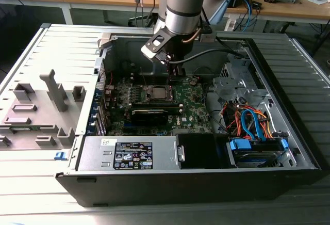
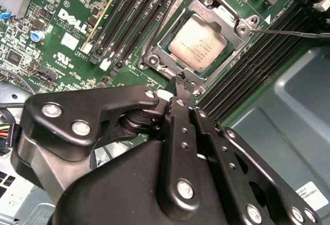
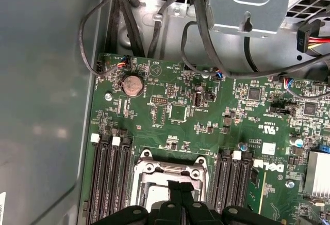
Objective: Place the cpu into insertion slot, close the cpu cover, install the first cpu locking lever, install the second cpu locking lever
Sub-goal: 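Close the cpu cover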
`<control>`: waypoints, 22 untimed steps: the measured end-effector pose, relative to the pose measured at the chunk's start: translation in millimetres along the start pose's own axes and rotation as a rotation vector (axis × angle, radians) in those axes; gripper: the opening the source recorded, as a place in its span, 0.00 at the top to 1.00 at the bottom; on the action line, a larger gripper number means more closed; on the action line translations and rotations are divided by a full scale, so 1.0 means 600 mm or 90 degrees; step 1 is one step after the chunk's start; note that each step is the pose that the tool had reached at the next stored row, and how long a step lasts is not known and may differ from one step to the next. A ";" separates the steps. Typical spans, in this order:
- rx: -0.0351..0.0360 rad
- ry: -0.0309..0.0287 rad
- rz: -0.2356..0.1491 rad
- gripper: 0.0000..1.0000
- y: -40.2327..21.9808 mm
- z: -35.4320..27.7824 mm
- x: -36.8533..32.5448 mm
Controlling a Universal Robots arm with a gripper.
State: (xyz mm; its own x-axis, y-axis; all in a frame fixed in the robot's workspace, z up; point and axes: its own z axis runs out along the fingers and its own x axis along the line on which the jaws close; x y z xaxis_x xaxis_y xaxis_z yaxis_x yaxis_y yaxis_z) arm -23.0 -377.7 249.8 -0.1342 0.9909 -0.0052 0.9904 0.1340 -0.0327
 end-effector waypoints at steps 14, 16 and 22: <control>0.0000 0.0000 0.000 0.89 -0.009 0.000 0.001; 0.0000 0.0000 0.000 0.89 -0.011 0.000 0.002; 0.0000 0.0000 0.000 0.89 -0.016 0.001 0.002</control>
State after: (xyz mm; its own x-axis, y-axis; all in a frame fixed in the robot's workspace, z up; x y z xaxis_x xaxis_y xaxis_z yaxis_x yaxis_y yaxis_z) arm -32.5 -377.7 249.8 -0.1342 0.9909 -0.0052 0.9904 0.1339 -0.0327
